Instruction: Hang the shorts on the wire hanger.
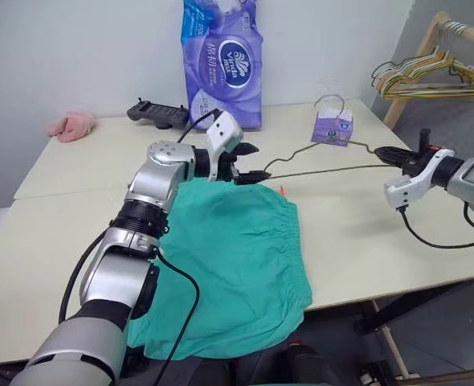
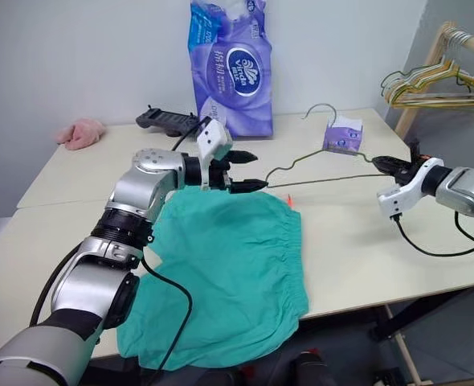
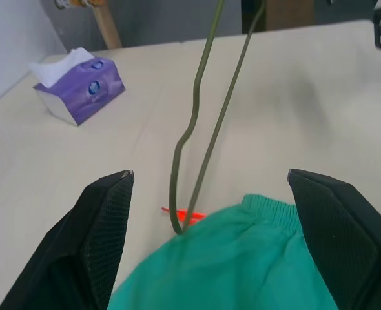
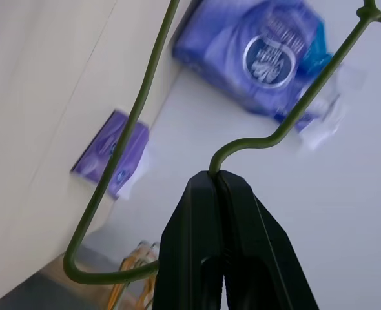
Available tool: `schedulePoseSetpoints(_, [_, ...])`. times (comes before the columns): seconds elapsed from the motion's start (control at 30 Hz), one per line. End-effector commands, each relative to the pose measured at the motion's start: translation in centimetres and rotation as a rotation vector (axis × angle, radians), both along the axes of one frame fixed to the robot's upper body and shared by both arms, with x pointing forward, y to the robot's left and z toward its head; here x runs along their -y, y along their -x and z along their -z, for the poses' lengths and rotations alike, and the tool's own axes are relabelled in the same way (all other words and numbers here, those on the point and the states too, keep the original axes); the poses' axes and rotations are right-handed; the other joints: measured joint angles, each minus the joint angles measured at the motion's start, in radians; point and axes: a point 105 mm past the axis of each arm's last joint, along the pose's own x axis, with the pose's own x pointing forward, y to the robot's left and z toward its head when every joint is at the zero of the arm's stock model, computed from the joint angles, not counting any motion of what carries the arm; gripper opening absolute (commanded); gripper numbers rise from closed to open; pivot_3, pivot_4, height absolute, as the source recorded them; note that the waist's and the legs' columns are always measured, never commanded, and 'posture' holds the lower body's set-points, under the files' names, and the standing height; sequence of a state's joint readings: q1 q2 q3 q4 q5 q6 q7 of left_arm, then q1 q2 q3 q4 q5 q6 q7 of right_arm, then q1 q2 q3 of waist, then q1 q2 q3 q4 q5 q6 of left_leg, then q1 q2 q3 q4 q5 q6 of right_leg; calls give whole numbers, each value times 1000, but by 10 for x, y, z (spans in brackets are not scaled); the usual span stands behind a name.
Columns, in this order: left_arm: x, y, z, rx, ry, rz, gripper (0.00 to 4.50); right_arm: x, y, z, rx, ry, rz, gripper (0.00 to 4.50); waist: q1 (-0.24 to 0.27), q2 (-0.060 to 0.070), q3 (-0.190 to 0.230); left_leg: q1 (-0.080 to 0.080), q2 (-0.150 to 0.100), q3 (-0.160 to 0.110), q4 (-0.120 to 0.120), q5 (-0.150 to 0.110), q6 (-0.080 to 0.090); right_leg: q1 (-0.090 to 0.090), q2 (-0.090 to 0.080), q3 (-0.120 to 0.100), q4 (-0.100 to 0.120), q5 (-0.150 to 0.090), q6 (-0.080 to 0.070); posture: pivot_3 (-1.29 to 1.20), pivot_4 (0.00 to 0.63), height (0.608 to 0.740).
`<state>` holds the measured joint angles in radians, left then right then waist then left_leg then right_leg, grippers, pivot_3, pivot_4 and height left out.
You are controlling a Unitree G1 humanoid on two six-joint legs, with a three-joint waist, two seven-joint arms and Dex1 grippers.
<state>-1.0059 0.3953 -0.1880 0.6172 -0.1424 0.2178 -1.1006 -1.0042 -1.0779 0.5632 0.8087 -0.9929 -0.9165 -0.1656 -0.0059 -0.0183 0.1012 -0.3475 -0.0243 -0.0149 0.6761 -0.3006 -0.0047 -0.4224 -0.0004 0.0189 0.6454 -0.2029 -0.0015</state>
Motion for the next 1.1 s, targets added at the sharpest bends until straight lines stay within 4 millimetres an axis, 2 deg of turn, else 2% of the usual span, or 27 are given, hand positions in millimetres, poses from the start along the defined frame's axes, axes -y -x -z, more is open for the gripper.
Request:
schedulePoseSetpoints(0.03, [2, 0, -10, 43, -8, 24, 4055, -19, 2, -38, 95, -51, -68, 35, 0, 0, 0, 0, 0, 0, 0, 0, 0, 0, 0, 0, 0, 0, 0, 27, 0, 740])
schedulePoseSetpoints(0.23, [6, -1, 0, 23, -58, 43, 4055, -42, 6, -51, 113, -82, -135, 35, 0, 0, 0, 0, 0, 0, 0, 0, 1, 0, 0, 0, 0, 0, 0, 26, 1, 740])
schedulePoseSetpoints(0.37, [0, -1, 24, 2, -188, 32, 4055, -55, 8, -64, 135, -103, -169, 35, 0, 0, 0, 0, 0, 0, 1, 0, 1, 0, 0, 0, 0, 0, 0, 20, 5, 740])
schedulePoseSetpoints(0.47, [-1, -6, 28, -1, -197, -10, 4055, -69, 13, -71, 142, -117, -213, 35, 0, 0, 0, 0, 0, 0, 1, -1, 1, 0, 0, 0, 0, 0, 0, 20, 4, 740])
schedulePoseSetpoints(0.57, [-1, -7, 28, -6, -197, -19, 4055, -72, 13, -74, 143, -130, -213, 35, 0, 0, 0, 0, 0, 0, 1, -1, 2, 0, 0, 0, 0, 0, 0, 21, 7, 740])
schedulePoseSetpoints(0.67, [-2, -10, 25, 1, -187, -39, 3438, -74, 14, -75, 140, -137, -214, 0, 1, 0, 0, 0, 0, 0, 1, -1, 2, 0, 0, 0, 0, 0, 0, 23, 6, 740])
schedulePoseSetpoints(1.0, [-2, -9, 22, -3, -174, -24, 221, -80, 15, -80, 143, -162, -223, 0, 1, 0, 0, 0, 0, 0, 1, -1, 2, 0, 0, 0, 1, 0, 0, 23, 10, 740])
schedulePoseSetpoints(1.03, [-2, -9, 22, -3, -173, -25, 45, -81, 15, -80, 143, -165, -226, 0, 1, 0, 0, 0, 0, 0, 1, -1, 2, 0, 0, 0, 1, 0, 0, 23, 10, 740])
schedulePoseSetpoints(1.1, [-2, -9, 21, -3, -172, -25, 45, -81, 16, -81, 143, -169, -228, 0, 1, 0, 0, 0, 0, 0, 1, -1, 2, 0, 0, 0, 1, 0, 0, 23, 10, 740])
